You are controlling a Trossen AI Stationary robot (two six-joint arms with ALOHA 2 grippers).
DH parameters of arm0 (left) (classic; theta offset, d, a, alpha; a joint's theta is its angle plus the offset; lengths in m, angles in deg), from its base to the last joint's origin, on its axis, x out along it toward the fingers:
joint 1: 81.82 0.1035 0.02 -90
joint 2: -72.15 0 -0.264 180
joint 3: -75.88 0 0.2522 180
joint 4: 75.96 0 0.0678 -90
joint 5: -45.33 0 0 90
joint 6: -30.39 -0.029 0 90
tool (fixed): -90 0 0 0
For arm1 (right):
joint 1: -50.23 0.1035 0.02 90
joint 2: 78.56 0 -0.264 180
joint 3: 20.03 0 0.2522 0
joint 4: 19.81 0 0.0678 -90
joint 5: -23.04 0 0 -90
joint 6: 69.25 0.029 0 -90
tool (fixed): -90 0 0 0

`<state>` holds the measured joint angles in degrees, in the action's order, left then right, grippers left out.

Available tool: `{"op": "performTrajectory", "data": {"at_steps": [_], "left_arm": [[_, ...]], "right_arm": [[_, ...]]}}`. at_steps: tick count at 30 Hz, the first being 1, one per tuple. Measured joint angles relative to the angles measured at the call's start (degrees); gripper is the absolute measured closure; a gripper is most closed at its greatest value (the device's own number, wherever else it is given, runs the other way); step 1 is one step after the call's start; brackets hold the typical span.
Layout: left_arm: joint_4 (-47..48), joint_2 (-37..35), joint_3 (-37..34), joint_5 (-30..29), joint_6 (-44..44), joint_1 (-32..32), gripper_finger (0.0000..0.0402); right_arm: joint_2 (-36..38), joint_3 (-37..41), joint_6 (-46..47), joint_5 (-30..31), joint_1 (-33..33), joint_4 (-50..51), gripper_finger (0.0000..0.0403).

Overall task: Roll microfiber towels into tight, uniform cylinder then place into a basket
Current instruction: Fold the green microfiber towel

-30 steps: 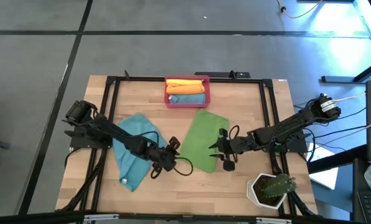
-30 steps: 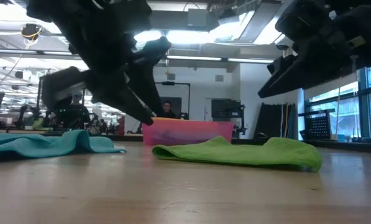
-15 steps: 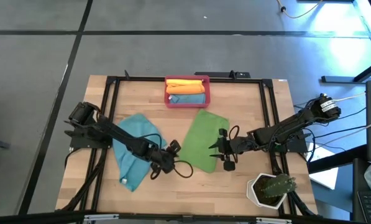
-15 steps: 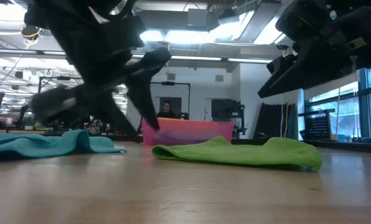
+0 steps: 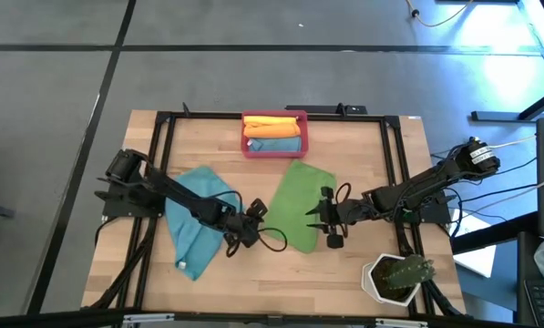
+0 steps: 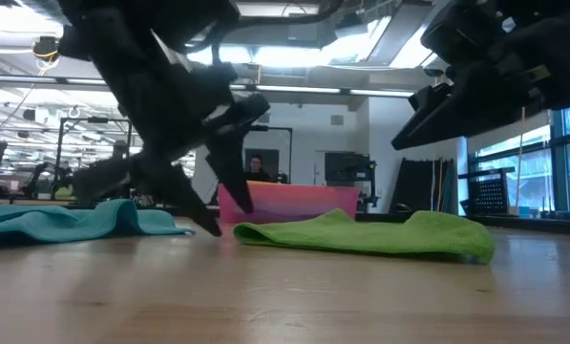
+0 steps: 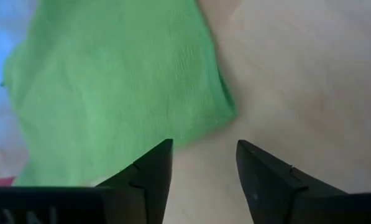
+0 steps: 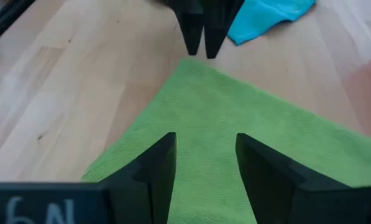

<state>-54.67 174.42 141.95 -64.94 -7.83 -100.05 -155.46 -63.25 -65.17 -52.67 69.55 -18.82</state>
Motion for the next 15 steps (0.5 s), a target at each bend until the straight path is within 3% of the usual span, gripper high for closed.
{"op": "performTrajectory", "data": {"at_steps": [7,15], "left_arm": [[-2.0,2.3,0.1,-0.8,-7.3,0.1,0.0232],[-6.9,2.8,0.0,0.3,-9.8,0.3,0.0233]], "right_arm": [[0.0,0.0,0.1,0.2,0.0,0.4,0.0234],[0.0,0.0,-0.1,1.1,0.0,0.3,0.0234]]}}
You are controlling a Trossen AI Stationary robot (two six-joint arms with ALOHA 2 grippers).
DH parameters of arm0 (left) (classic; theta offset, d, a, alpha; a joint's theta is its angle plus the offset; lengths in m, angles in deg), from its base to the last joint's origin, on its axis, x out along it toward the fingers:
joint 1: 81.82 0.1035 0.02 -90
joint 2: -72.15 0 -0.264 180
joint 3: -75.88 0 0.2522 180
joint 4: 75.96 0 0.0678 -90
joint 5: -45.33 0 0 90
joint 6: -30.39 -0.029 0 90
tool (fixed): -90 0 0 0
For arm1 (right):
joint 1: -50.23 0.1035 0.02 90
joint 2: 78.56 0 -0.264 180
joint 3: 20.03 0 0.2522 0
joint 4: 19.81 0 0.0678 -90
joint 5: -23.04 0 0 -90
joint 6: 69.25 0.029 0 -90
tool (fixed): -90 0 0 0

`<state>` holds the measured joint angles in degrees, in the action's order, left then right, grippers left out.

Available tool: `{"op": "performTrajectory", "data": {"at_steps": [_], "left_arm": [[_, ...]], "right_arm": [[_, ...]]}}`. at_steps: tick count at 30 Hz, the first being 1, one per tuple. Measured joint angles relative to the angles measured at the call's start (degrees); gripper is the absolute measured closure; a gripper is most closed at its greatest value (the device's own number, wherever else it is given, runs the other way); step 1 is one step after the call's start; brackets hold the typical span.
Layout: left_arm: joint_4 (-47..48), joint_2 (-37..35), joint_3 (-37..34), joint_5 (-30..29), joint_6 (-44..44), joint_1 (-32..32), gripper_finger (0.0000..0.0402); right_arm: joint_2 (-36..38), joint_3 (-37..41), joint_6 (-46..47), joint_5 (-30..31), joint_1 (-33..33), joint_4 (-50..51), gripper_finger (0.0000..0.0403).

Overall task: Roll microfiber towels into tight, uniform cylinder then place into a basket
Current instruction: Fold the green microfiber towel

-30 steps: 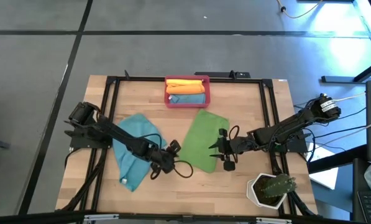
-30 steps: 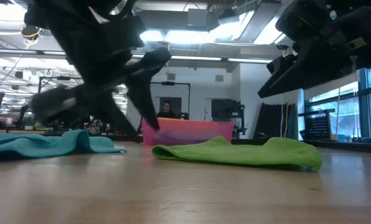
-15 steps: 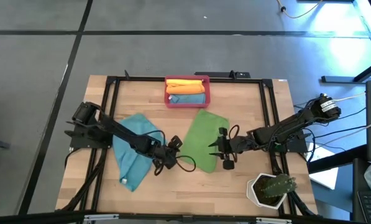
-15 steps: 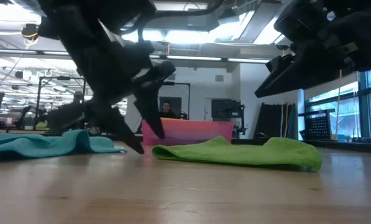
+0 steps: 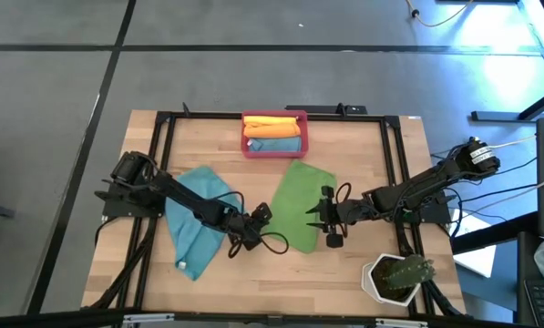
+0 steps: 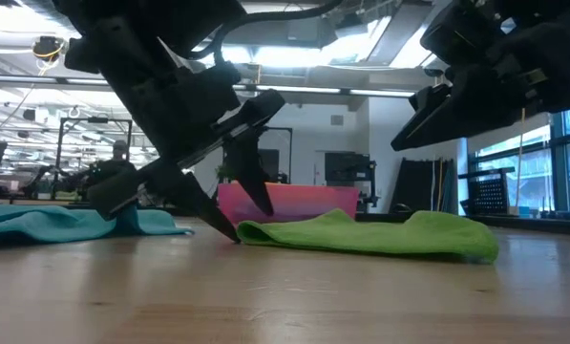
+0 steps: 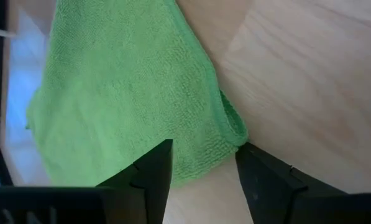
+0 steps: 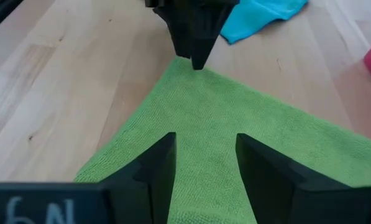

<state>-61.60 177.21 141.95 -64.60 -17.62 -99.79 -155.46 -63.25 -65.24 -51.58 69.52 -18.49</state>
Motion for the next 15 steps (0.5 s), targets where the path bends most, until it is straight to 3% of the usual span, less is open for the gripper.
{"op": "performTrajectory", "data": {"at_steps": [7,15], "left_arm": [[-0.1,0.6,0.0,1.3,-0.5,0.6,0.0252],[-0.2,2.1,0.2,2.4,-0.3,0.6,0.0326]], "right_arm": [[0.0,0.0,0.0,0.0,0.0,0.0,0.0234],[0.0,0.0,0.0,-0.1,0.0,0.2,0.0234]]}}
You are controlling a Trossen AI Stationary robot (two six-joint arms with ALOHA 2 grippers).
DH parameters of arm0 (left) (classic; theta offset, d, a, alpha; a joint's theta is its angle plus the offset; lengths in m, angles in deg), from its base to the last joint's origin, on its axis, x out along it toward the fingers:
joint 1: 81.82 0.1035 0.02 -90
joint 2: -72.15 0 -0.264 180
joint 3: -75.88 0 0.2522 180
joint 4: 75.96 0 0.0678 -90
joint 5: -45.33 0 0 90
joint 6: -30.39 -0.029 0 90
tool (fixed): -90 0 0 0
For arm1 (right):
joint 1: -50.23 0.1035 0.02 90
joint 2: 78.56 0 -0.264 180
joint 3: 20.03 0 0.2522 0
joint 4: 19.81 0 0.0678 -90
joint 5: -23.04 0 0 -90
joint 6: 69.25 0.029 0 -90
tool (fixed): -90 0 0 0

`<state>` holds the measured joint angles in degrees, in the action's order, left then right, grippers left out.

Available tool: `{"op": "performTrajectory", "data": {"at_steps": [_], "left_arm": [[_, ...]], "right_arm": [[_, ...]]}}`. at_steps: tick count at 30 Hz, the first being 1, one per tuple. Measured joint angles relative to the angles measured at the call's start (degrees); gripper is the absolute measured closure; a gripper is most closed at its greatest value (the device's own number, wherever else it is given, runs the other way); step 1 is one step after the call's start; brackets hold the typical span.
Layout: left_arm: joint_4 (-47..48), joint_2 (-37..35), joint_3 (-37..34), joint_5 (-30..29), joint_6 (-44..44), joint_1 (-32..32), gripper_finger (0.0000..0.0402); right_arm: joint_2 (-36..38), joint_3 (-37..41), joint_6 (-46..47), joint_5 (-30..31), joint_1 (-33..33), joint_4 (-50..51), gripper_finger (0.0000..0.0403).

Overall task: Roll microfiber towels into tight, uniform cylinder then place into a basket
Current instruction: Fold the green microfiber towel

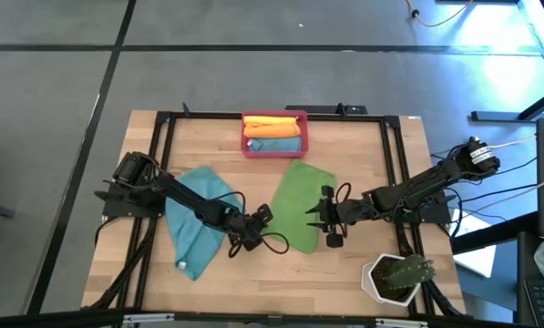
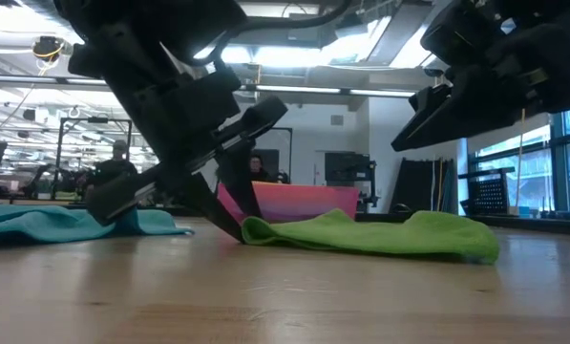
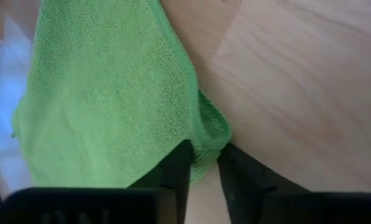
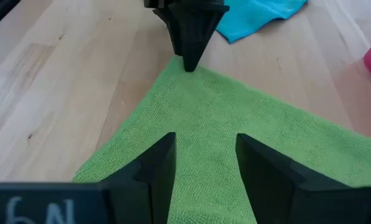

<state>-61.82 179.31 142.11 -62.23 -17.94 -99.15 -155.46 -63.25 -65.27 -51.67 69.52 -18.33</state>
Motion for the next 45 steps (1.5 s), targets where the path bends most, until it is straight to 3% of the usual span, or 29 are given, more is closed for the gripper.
{"op": "performTrajectory", "data": {"at_steps": [6,16,23,32,37,45], "left_arm": [[-1.0,-0.1,-0.1,0.3,6.0,-0.3,0.0395],[-1.2,0.0,0.0,-0.3,16.6,-0.9,0.0401],[-1.3,-0.2,0.0,-1.1,22.7,-1.0,0.0401],[-1.9,-3.4,2.1,1.1,26.6,-0.6,0.0401],[-1.4,-4.2,3.6,8.0,33.5,2.0,0.0401],[0.3,-5.8,4.0,13.5,41.3,8.2,0.0401]], "right_arm": [[0.0,0.0,-1.3,-3.5,0.0,-0.5,0.0234],[0.0,0.0,-1.7,-10.2,0.0,-0.8,0.0234],[0.0,0.0,-5.7,-10.4,1.6,-4.0,0.0234],[-3.0,-0.1,-4.3,-7.8,3.7,-9.5,0.0202],[-5.1,-0.1,-5.9,-3.2,3.9,-12.4,0.0163],[-7.1,-1.0,-5.3,3.3,4.0,-13.8,0.0123]]}}
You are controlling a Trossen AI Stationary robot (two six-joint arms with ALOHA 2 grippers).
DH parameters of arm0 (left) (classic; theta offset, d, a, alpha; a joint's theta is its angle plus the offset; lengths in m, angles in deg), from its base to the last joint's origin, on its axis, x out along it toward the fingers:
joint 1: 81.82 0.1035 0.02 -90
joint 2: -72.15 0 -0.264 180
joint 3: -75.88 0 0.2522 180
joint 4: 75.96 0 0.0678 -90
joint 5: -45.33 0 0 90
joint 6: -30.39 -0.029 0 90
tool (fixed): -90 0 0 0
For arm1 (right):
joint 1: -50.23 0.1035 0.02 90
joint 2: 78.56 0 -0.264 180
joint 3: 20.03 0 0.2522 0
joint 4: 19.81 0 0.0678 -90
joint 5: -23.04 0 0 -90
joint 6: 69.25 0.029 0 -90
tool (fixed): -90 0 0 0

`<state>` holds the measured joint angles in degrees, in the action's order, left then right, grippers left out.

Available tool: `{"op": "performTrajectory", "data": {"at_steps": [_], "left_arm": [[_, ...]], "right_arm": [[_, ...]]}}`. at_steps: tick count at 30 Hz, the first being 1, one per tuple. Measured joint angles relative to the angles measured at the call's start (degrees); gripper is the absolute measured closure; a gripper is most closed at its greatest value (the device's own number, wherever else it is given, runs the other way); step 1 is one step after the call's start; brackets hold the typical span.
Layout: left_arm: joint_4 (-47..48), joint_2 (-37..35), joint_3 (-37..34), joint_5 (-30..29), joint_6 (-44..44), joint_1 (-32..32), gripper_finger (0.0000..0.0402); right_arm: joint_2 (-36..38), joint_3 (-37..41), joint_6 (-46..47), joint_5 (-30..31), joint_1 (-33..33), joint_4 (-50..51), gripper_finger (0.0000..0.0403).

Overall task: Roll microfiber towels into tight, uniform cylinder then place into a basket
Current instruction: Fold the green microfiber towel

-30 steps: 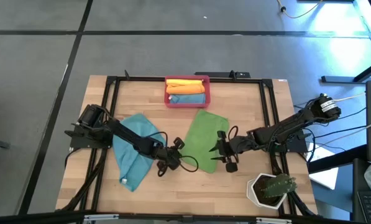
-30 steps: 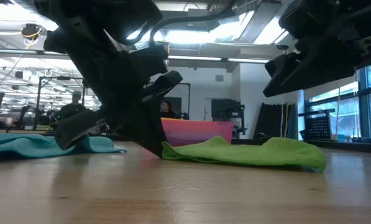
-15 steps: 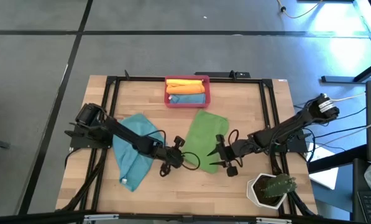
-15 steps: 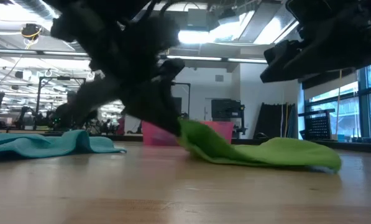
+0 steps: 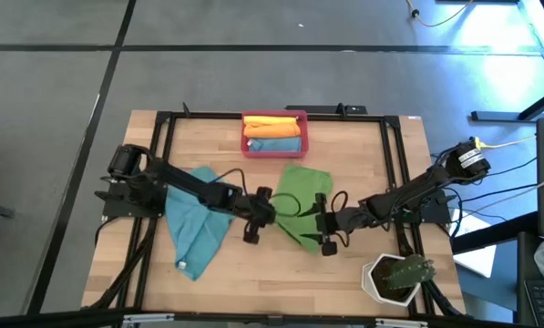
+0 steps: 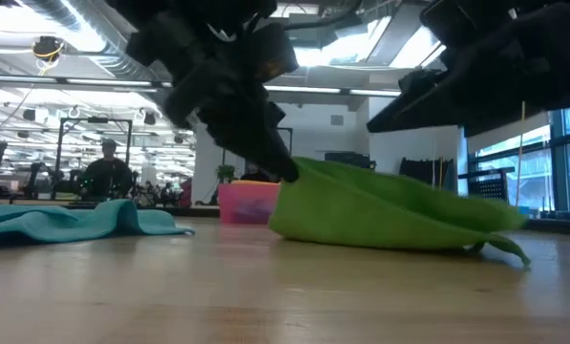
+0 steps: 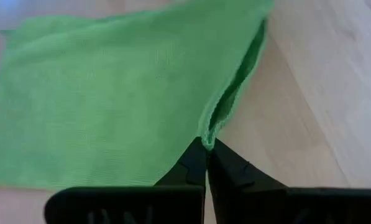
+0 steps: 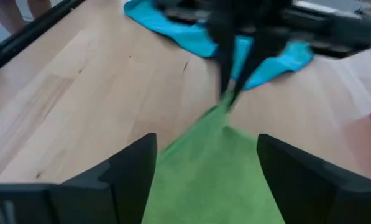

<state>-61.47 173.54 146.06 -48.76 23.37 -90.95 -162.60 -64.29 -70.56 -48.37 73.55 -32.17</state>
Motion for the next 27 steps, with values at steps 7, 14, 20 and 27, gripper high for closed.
{"op": "performTrajectory", "data": {"at_steps": [7,14,20,27], "left_arm": [[0.1,-2.3,0.7,2.7,6.1,4.5,0.0401],[0.3,-2.2,2.1,5.8,8.1,6.8,0.0402],[1.5,-2.2,2.1,5.8,9.0,8.2,0.0401],[4.0,-2.2,2.1,5.8,9.7,9.4,0.0401]], "right_arm": [[-8.4,-5.3,1.0,0.1,0.0,0.4,0.0119],[-13.0,-12.9,3.0,10.8,0.2,13.9,0.0119],[-14.0,-18.8,9.5,10.8,0.5,29.1,0.0120],[-13.7,-20.5,19.0,10.3,4.1,43.5,0.0120]]}}
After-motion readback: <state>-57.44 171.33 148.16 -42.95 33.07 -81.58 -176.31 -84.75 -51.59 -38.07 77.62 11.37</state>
